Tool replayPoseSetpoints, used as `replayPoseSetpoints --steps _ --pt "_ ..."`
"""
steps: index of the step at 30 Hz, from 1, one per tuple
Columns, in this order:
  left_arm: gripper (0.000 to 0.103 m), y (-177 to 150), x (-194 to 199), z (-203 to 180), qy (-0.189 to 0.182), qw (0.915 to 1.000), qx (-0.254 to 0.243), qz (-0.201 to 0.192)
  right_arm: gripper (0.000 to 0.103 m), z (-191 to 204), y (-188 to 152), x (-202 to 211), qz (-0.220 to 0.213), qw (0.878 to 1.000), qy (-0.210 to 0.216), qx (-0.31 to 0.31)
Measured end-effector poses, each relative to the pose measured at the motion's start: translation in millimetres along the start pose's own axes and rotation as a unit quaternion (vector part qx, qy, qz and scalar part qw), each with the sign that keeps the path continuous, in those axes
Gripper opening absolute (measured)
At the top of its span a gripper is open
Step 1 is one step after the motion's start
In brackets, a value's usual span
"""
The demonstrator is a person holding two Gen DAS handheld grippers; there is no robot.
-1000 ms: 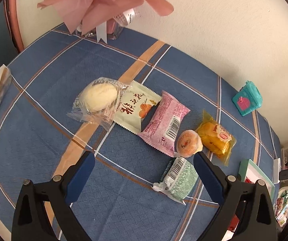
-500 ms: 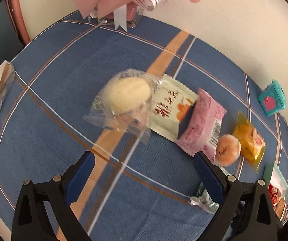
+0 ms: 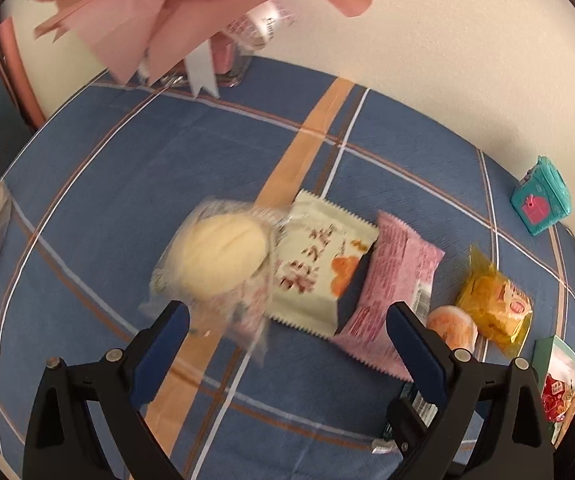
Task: Organize snacks
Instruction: 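Grasp the cream printed biscuit pack with left tool while right tool grasps green-white barcode pack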
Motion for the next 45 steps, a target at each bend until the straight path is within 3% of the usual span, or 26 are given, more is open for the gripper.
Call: replayPoseSetpoints --steps 9,13,17,19,24,30,45 --pt "0.096 16.8 -16.1 -1.3 0.006 0.9990 -0.039 -0.022 0.085 -16.8 8.4 0.0 -0.004 1.000 0.001 0.010" --pt "0.083 19.5 -22.7 -2.0 0.010 0.9983 -0.052 -0.025 0.074 -21.4 10.9 1.3 -0.010 1.000 0.001 0.014" --pt "0.080 17.2 -29.3 -8.9 -0.001 0.9982 -0.057 -0.020 0.063 -24.7 8.9 4.6 -0.015 1.000 -0.002 0.017" --pt "0.066 15.7 -31.6 -11.7 -0.004 0.9982 -0.058 -0.015 0.062 -25.8 8.3 6.1 -0.018 1.000 -0.002 0.016" --pt "0.055 12.9 -32.0 -20.0 -0.015 0.9978 -0.063 -0.015 0.060 -29.0 4.6 9.6 -0.022 1.000 -0.001 0.016" --pt "0.054 4.1 -29.0 -26.2 -0.018 0.9972 -0.072 -0.008 0.053 -34.9 -3.0 17.5 -0.023 1.000 0.001 0.018" --pt "0.053 -23.1 7.7 -22.6 -0.038 0.9982 -0.043 0.018 0.052 -53.9 -42.3 59.8 -0.012 1.000 0.003 0.009"
Point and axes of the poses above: each gripper's, at about its wrist camera, not at the fingertips, and x roughly against the way its jaws point, z to its left, y to its top, the point moved 10 cm from there along -x, roughly the way its jaws point
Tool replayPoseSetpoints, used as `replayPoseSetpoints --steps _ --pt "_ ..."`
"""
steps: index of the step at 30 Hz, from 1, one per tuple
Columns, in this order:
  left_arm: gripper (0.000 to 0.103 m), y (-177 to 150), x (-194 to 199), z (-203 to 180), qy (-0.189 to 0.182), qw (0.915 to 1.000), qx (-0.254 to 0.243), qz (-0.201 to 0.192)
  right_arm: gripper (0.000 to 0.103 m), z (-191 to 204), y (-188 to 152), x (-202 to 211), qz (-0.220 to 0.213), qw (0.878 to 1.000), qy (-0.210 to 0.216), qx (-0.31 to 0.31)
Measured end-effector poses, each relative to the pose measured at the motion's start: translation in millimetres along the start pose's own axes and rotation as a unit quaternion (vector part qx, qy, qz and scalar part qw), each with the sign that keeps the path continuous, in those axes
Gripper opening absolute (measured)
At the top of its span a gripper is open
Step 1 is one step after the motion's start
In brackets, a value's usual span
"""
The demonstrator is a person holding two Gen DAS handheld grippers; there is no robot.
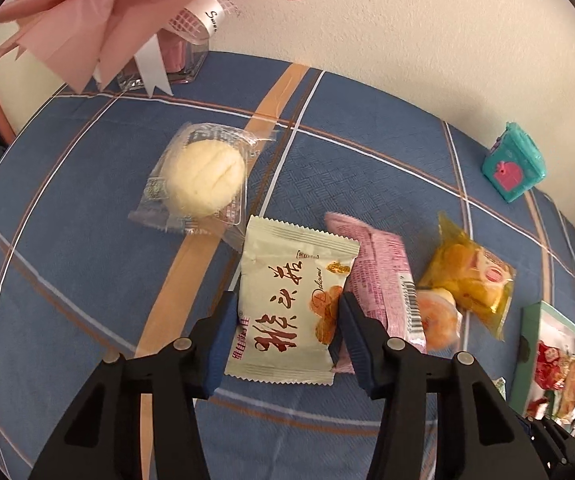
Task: Organize snacks
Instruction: 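Grasp the cream printed biscuit pack with left tool while right tool grasps green-white barcode pack, then carry both packs into the white tray and open both tools to release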
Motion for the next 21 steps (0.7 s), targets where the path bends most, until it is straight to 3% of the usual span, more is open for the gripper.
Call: replayPoseSetpoints --steps 7,21 --pt "0.053 -13.3 31.8 -18.9 -0.011 0.9999 0.011 -0.005 0.052 -9.9 -21.6 37.2 -0.012 1.000 0.005 -0.005" --pt "0.053 -47.8 71.2 -78.1 -0.039 0.9988 -0.020 -0.020 0.052 -57.5 -45.4 89.1 -0.042 0.997 0.018 -0.061"
Point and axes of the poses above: each gripper's, at about its wrist camera, not at the fingertips, and x roughly against the way its jaws point, z to its left, y to its top, the point moved 10 cm from there along -x, roughly the way its jaws point
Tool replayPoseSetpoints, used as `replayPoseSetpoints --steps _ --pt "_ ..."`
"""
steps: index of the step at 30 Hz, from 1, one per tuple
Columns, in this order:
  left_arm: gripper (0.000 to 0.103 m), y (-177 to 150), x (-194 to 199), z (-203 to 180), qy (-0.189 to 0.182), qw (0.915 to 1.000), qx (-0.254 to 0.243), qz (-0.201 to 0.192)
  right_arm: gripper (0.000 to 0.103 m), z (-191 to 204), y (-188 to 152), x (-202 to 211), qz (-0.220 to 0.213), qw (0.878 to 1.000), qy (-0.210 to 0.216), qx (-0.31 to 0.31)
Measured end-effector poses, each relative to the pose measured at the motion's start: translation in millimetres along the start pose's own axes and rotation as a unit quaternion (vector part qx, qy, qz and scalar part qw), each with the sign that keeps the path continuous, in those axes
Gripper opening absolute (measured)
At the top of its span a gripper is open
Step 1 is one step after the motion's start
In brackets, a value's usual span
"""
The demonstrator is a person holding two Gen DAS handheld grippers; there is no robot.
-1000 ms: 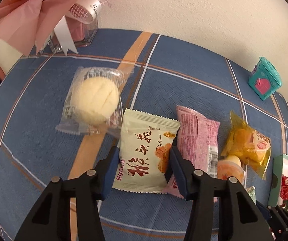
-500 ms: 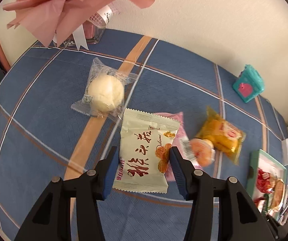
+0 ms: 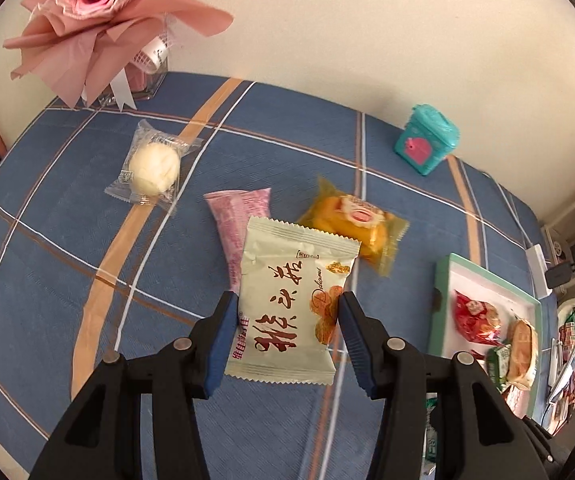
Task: Organize snacks
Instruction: 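Carry both packs into the white tray and open both tools to release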
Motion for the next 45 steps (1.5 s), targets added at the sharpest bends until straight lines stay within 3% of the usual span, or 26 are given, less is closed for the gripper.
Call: replayPoseSetpoints --steps 12,19,31,45 --pt "0.053 -18.3 23.0 -54.5 -0.016 0.9995 -0.002 -0.026 0.052 -63.0 16.5 33.7 -0.042 0.996 0.005 -0.080" --pt "0.053 -25.4 21.2 -95.2 -0.042 0.9985 -0.028 -0.020 0.052 -98.0 25.3 43.4 -0.054 0.991 0.008 -0.122" --pt "0.053 -37.2 -16.4 -155.5 -0.054 0.9956 -0.076 0.010 0.052 -149.3 41.1 27.8 -0.062 0.985 0.001 -0.162" --pt "0.053 -37.7 -50.9 -170.1 -0.039 0.9943 -0.097 0.024 0.052 -172.3 49.1 8.5 -0.060 0.985 -0.026 -0.162"
Point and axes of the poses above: each gripper's, at about its wrist camera, not at the fingertips, and x roughly against the way its jaws point, z to its left, y to its top, the point moved 10 cm from there along -x, roughly the way its jaws point
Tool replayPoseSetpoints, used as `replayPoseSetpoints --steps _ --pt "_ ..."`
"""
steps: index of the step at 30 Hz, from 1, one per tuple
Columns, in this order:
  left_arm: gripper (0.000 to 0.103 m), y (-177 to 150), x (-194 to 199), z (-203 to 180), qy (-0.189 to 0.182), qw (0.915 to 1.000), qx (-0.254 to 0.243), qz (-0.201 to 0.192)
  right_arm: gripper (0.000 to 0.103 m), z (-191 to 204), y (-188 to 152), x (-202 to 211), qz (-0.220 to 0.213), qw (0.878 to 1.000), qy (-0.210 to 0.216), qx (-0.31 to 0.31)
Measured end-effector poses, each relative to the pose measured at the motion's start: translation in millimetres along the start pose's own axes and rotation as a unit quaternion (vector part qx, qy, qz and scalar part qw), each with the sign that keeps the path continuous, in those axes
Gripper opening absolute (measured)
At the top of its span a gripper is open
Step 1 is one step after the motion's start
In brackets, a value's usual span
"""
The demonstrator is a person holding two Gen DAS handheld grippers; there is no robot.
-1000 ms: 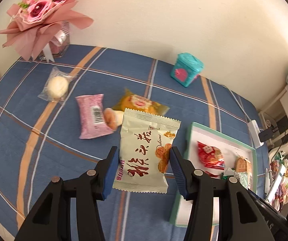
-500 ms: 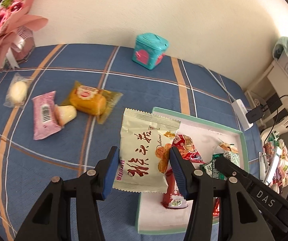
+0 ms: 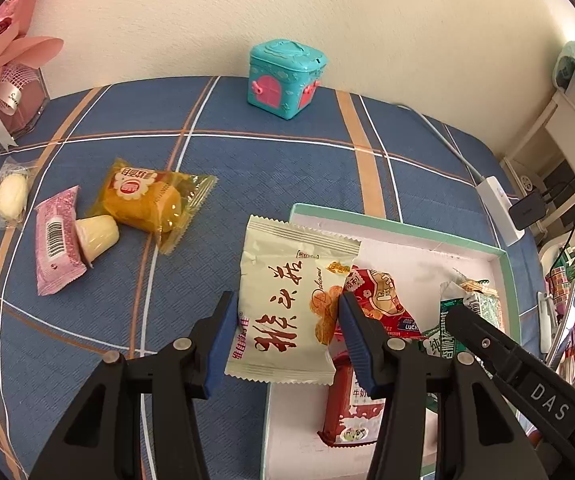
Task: Organize snacks
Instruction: 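Carry both packs into the white tray and open both tools to release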
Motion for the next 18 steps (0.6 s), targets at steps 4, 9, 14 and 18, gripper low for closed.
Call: replayPoseSetpoints --steps 4,9,14,18 --pt "0.053 -1.1 -5.2 -5.6 -0.002 1.0000 -0.005 0.005 0.052 -2.2 0.5 -0.5 0.000 1.000 -0.001 -0.001" --pt "0.053 -2.6 -5.9 -13.6 -0.007 0.9999 -0.013 0.006 0.053 -5.2 -0.2 -1.6 0.001 1.000 -0.005 -0.005" --pt "0.053 -5.8 -8.3 -22.3 -0.012 0.9996 -0.022 0.012 0.053 -7.6 0.1 -2.8 0.001 1.000 -0.007 -0.006" --pt "0.053 -7.8 -10.2 -28.5 -0.014 0.9992 -0.032 0.016 0.053 -14.1 1.4 -3.2 0.000 1.000 -0.014 -0.012"
Point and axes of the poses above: each gripper's, at about its wrist camera, not at the fingertips, and x roughly against the way its jaws point, z to its left, y to its top, the point moved 10 cm from there along -x, roughly the way its jaws point
